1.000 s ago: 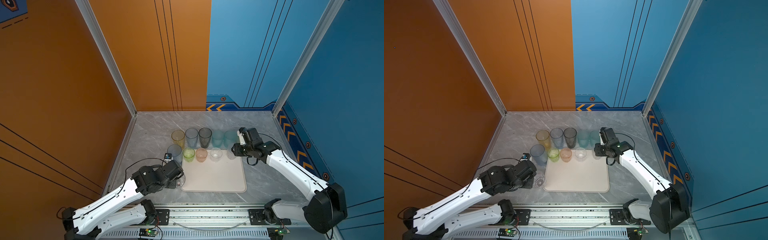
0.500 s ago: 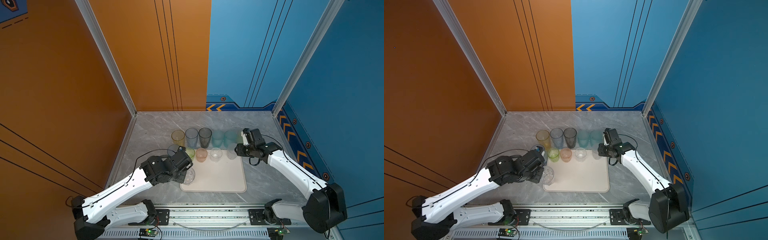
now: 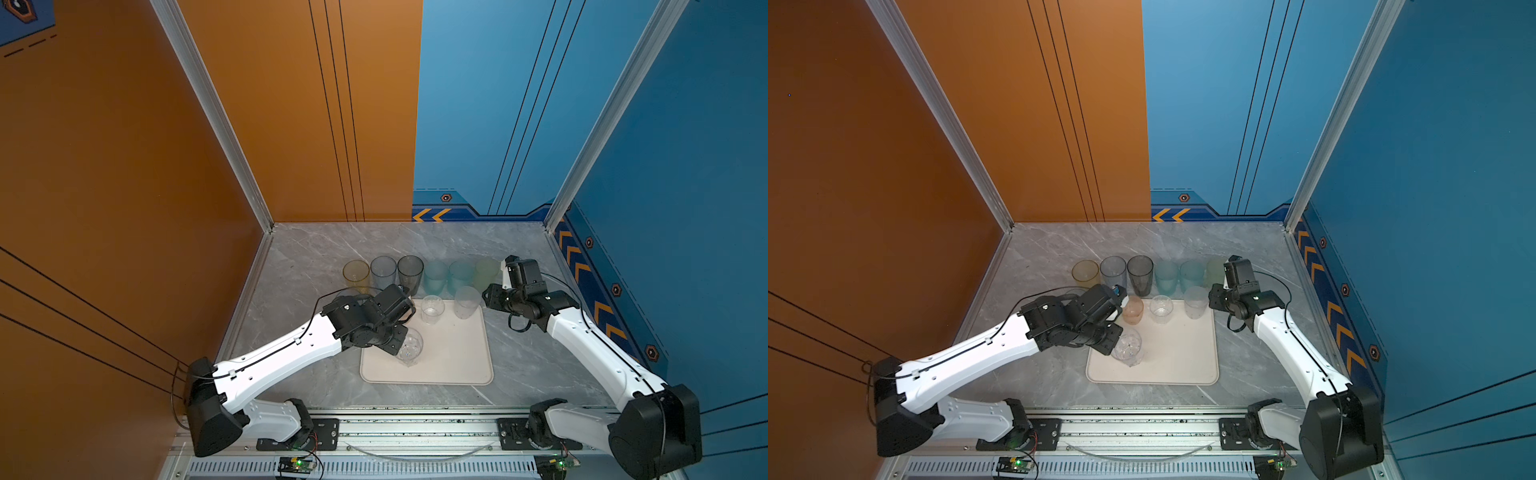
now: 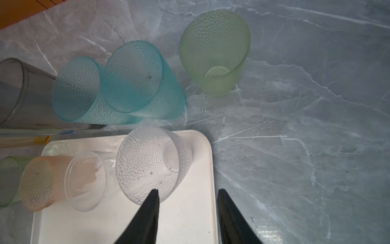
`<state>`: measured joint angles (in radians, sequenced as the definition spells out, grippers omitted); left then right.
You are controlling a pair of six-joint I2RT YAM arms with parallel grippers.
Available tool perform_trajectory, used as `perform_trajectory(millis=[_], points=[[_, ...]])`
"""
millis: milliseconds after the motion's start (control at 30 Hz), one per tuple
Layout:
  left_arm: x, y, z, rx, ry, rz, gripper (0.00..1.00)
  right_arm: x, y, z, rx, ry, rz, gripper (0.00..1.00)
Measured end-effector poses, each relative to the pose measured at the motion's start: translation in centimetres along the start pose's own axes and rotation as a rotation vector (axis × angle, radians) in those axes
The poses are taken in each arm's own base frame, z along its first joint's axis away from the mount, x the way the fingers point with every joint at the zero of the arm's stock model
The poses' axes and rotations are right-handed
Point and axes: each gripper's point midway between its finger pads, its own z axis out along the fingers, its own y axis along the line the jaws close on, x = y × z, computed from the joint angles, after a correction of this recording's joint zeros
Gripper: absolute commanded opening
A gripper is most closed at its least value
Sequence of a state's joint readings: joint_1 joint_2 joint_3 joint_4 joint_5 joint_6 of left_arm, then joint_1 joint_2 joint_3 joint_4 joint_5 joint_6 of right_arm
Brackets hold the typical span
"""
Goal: Place the glasses into the tray
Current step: 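Lift the faceted glass with the left gripper and carry it over the tray, then lower the faceted glass toward the tray beside the dimpled cup with the left gripper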
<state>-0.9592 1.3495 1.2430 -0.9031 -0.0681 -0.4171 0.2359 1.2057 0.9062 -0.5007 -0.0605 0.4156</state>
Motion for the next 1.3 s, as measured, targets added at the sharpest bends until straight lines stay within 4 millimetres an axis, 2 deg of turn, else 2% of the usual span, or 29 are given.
perform_trajectory(millis=[333,533,833,1033,1300], points=[[-6.6,-7.1,4.7,0.101,-0.009,0.207,0.00,-1.2,-1.2,-0.6,0.014,-0.044,0.047,0.44],[-8.9,-11.0,8.0,0.172,0.012,0.298,0.00,-1.8,-1.7,-1.1,0.012,-0.064,0.065,0.44],[-9.9,-12.1,12.0,0.160,0.061,0.355,0.00,-2.0,-2.2,-1.2,0.015,-0.068,0.083,0.44],[-10.2,-12.2,13.9,0.138,0.084,0.370,0.00,-2.0,-2.2,-1.2,0.007,-0.065,0.085,0.44],[-11.0,-12.1,15.2,0.108,0.098,0.388,0.00,-2.0,-2.2,-1.2,0.000,-0.061,0.088,0.44]])
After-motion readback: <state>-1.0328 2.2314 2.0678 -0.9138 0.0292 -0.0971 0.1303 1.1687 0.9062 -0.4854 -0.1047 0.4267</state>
